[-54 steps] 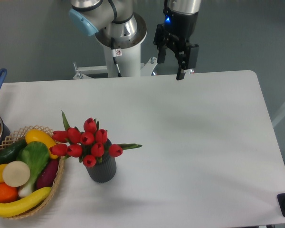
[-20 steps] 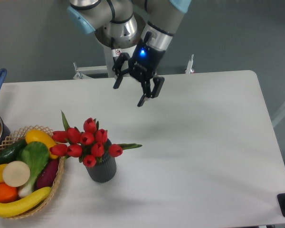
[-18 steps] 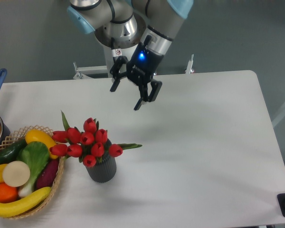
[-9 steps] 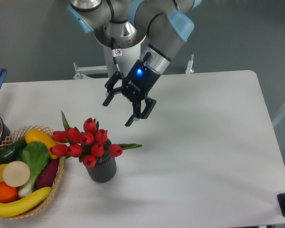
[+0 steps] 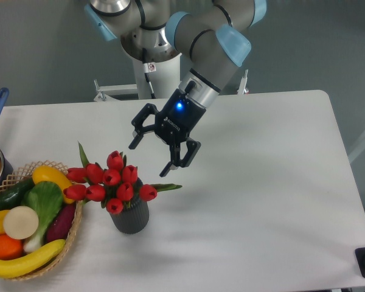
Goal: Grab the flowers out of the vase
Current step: 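Move the open gripper toward the red tulips in the black vase, then lower the open gripper around the tulip stems above the vase rim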
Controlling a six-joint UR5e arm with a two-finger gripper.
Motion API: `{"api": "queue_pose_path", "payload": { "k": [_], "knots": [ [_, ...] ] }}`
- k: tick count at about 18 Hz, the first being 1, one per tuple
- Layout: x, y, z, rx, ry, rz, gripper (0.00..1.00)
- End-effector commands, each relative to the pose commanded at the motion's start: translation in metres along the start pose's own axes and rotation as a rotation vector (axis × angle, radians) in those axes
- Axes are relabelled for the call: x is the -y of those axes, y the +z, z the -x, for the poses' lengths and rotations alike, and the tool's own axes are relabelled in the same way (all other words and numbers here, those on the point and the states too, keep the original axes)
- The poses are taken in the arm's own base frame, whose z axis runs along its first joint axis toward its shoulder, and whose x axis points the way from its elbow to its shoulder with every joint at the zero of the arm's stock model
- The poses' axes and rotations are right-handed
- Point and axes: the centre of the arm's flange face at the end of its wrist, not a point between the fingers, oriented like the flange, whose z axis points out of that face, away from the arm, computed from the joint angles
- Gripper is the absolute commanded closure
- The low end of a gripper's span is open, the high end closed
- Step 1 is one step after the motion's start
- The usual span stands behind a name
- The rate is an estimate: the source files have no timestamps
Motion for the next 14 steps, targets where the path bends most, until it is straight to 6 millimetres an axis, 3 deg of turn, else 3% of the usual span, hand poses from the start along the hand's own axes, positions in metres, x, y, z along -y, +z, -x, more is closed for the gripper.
{"api": "queue_pose_path", "payload": {
  "k": [8,14],
  "knots": [
    [-0.001,0.040,-0.008,-0.030,0.094,0.050,0.00],
    [-0.005,0.053,-0.014,-0.056,0.107,0.058,0.00]
  ]
}}
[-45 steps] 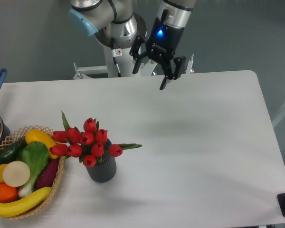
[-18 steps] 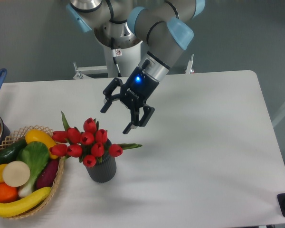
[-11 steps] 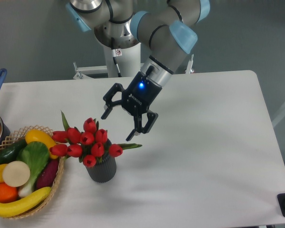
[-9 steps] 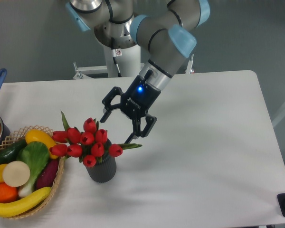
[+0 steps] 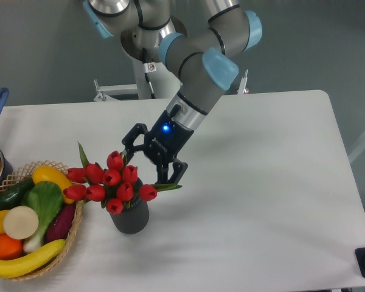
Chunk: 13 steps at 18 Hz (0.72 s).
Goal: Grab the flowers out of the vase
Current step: 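Lower the open gripper around the tulip stems above the vase rim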
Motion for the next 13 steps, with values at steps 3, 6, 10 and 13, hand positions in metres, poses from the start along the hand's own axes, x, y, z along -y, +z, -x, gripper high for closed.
{"api": "queue_pose_path", "payload": {
  "k": [3,6,10,13],
  "knots": [
    [0.006,0.014,-0.007,-0.026,0.016,0.002,0.00],
    [0.010,0.018,-0.007,-0.033,0.023,0.000,0.00],
    [0.012,0.023,-0.012,-0.045,0.027,0.001,0.00],
    [0.013,0.024,-0.013,-0.047,0.027,0.001,0.03]
  ]
}}
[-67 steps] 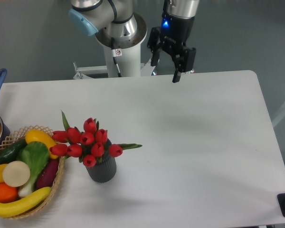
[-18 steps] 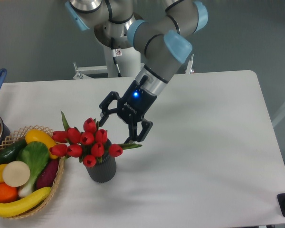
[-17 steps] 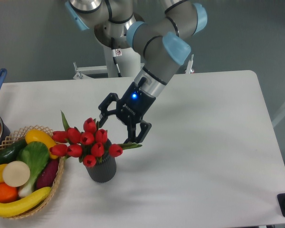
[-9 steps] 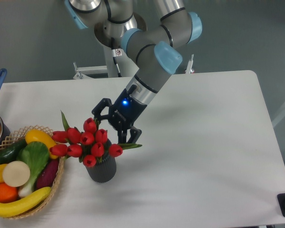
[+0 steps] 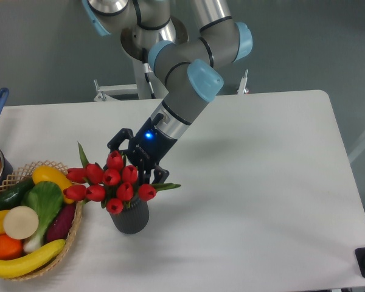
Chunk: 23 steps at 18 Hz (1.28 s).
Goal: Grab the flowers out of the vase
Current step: 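Lower the open gripper around the tulip stems above the vase rim, then close the gripper on the tulip stems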
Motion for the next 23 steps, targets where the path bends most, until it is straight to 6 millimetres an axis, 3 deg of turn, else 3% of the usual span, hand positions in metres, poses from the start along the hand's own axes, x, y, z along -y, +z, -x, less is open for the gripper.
{"api": "queue_pose_path", "payload": {
  "k": [5,9,20,23],
  "knots": [
    [0.001,-0.001,0.001,0.002,-0.002,-0.001,0.33],
    [0.002,-0.001,0.001,0.003,-0.001,-0.001,0.51],
    [0.006,-0.009,0.001,0.010,-0.002,-0.018,0.63],
    [0.016,-0.020,0.000,0.021,-0.036,-0.046,0.63]
  ]
}}
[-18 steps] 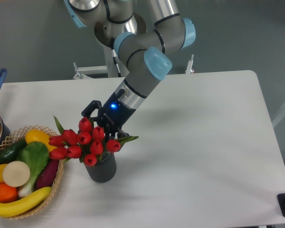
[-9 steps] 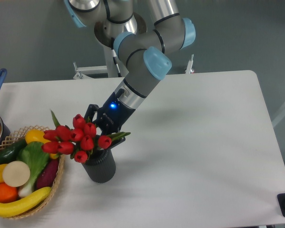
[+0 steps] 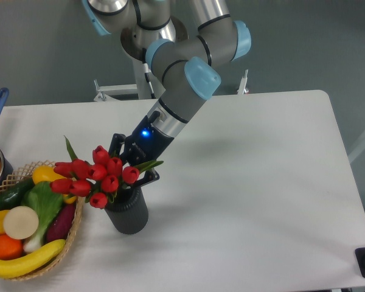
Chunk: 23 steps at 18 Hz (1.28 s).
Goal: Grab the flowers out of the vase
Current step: 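Close the gripper on the tulip stems, then lift the gripped tulip bunch up out of the black vase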
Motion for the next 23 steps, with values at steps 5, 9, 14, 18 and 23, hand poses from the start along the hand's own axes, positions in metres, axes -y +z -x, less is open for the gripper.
{"api": "queue_pose_path", "payload": {
  "k": [5,9,14,18,23],
  "knots": [
    [0.019,-0.025,0.006,0.022,-0.077,-0.064,0.63],
    [0.036,-0.044,0.009,0.037,-0.139,-0.110,0.62],
    [0.055,-0.082,0.019,0.046,-0.188,-0.217,0.62],
    [0.070,-0.101,0.027,0.046,-0.219,-0.266,0.62],
    [0.084,-0.121,0.034,0.042,-0.260,-0.314,0.62]
  ]
}}
